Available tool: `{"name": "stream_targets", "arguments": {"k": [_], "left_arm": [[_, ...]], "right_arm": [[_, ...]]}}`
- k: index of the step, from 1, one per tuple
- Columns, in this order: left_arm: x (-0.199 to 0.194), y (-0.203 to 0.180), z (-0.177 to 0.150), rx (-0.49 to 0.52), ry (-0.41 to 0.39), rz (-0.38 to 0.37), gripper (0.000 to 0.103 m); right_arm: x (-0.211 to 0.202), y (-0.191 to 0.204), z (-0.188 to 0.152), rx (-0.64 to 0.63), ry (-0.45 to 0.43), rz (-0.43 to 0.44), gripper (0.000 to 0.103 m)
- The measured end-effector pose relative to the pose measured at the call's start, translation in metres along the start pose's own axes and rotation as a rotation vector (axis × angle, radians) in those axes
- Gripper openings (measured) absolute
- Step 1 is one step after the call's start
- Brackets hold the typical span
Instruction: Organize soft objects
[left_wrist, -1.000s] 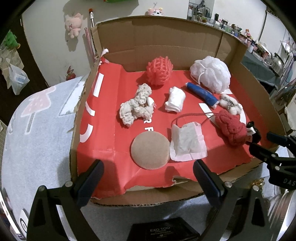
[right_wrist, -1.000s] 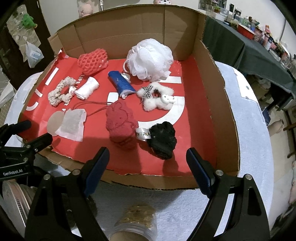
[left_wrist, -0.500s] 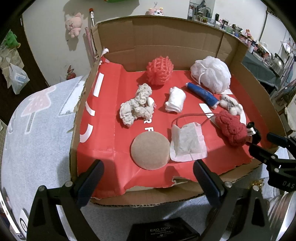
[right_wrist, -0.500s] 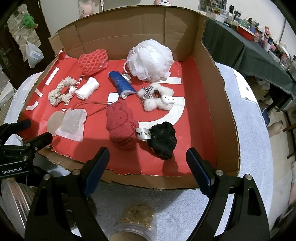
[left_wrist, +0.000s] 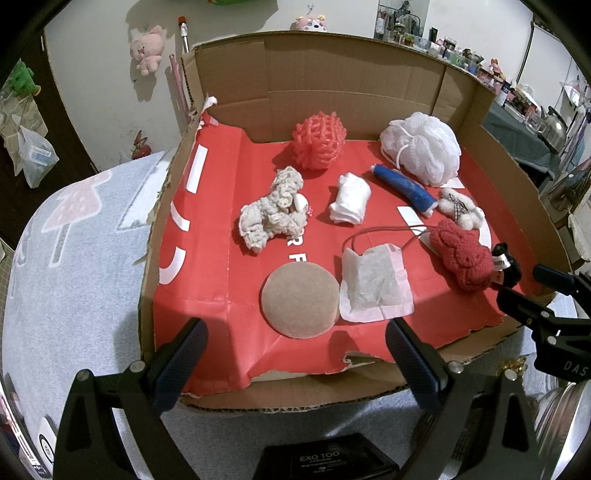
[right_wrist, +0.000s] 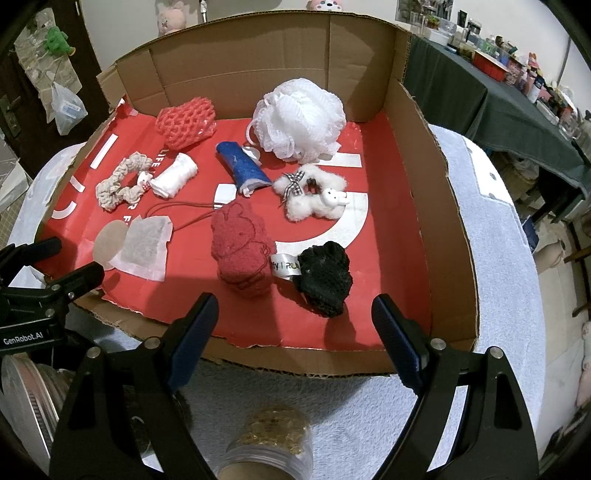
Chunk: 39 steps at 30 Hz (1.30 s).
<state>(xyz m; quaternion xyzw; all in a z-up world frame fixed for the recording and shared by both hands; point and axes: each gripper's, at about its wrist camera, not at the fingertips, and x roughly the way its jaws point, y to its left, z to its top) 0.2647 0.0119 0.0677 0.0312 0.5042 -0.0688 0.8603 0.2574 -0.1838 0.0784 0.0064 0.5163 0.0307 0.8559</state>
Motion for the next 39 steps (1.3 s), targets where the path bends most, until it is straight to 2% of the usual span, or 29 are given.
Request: {"name": "stream_targets", "arguments": {"k": [39], "left_arm": [[0.0001, -0.0007, -0.0011, 0.000, -0.003, 0.002, 0.099]], "right_arm": [[-0.0007, -0.0016, -0.0004, -0.003, -0.009, -0.015, 0.085]]}}
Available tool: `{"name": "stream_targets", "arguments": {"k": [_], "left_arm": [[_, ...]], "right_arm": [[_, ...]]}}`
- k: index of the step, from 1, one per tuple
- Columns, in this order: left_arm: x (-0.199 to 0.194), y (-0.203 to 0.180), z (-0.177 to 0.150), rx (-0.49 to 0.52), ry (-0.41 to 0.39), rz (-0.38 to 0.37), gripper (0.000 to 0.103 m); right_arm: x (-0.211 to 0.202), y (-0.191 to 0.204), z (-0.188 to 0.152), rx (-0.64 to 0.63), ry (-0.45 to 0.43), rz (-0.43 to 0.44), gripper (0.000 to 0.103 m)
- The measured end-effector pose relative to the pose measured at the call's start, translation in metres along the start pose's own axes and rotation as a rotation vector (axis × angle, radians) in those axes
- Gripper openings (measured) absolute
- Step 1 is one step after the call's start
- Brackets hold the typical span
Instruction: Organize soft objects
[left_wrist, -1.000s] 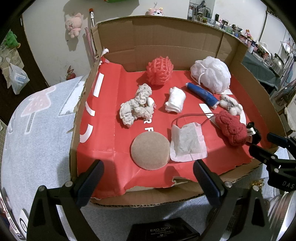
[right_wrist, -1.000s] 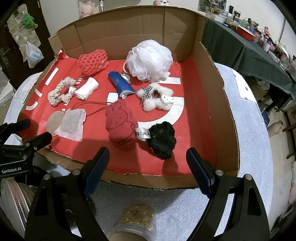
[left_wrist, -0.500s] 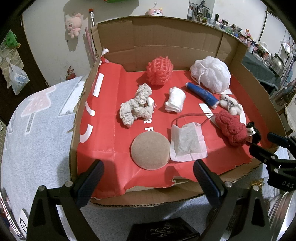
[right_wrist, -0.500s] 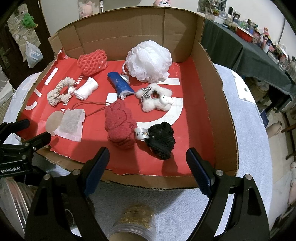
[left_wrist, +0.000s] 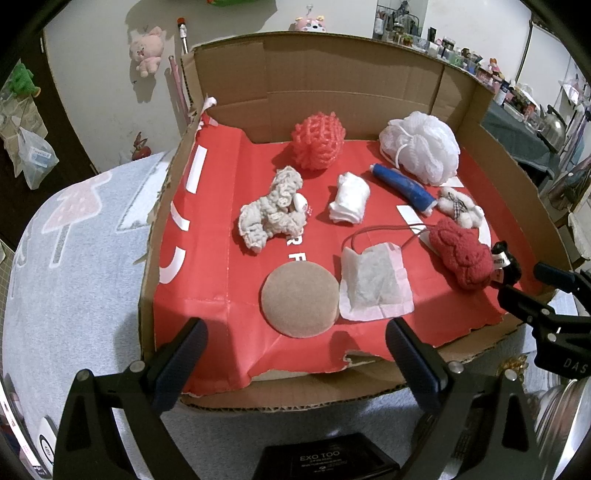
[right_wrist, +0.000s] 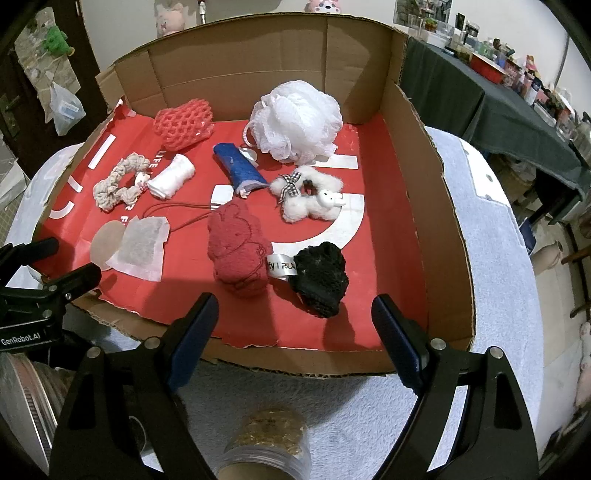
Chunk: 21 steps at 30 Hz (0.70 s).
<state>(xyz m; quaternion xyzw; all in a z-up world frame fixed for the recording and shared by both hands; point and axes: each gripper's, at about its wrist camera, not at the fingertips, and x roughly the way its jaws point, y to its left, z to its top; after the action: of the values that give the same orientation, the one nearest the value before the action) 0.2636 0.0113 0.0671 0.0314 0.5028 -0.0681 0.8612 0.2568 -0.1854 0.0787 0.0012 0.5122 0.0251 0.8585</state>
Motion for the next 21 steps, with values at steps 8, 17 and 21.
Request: {"name": "stream_targets", "arguments": {"k": [8, 17, 21], "left_arm": [[-0.005, 0.003, 0.000, -0.029, -0.015, -0.031, 0.099], [-0.066, 0.023, -0.009, -0.111, -0.142, -0.046, 0.099], [-0.110, 0.025, -0.034, -0.124, -0.246, -0.040, 0.103]], "right_arm": [[-0.003, 0.001, 0.000, -0.006, -0.003, 0.009, 0.085], [-0.071, -0.007, -0.003, 0.021, -0.168, 0.000, 0.085], [-0.122, -0.005, -0.026, 0.005, -0.285, -0.006, 0.085]]}}
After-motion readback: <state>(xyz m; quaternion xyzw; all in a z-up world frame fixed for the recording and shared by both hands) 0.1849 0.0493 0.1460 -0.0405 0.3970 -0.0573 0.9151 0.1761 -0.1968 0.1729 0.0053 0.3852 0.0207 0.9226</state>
